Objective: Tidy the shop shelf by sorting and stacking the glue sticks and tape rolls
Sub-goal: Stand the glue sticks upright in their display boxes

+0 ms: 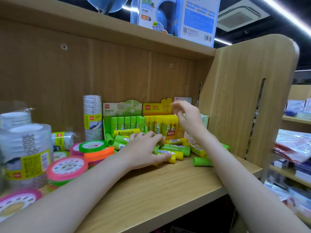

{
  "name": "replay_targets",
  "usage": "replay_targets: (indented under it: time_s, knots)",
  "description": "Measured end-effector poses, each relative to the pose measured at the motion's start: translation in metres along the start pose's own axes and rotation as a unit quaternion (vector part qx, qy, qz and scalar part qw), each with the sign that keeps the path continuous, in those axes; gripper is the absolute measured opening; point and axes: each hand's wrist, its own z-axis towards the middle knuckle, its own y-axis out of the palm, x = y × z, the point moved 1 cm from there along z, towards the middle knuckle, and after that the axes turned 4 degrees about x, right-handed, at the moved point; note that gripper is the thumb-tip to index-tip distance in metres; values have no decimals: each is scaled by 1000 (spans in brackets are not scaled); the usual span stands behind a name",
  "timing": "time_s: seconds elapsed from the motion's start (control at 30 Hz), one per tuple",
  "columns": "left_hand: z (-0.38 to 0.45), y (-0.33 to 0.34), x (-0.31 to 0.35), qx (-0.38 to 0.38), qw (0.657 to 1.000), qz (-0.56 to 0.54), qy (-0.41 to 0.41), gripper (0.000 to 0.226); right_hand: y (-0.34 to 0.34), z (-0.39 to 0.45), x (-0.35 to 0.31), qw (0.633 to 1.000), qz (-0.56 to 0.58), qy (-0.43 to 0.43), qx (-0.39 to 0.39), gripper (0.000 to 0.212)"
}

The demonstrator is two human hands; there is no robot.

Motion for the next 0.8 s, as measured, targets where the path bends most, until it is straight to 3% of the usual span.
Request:
replay_targets:
  time_s: [0.07,0.23,0.47,0.6,0.7,0.8]
  knots:
    - [0,-1,-1,-3,1000,-1,-1,49,-16,-12,-2,999,-18,11,-30,33]
    - [-1,-2,1,-9,1000,0,0,48,-9,-44,18,957,-149,57,-244,36]
    - [-1,-3,1,-11,1000,1,-1,48,3,-33,27,926,-205,85,-306,21]
    - [-1,-1,1,-11,1000,1,0,49,-8,-36,25,958,-123,83,-245,20]
    - [0,-1,1,-8,1000,0,0,48,-18,-32,16,979,109,141,-95,13]
    - [-1,0,0,-5,1000,-4,0,46,-15,-19,8,982,148,118,-1,9]
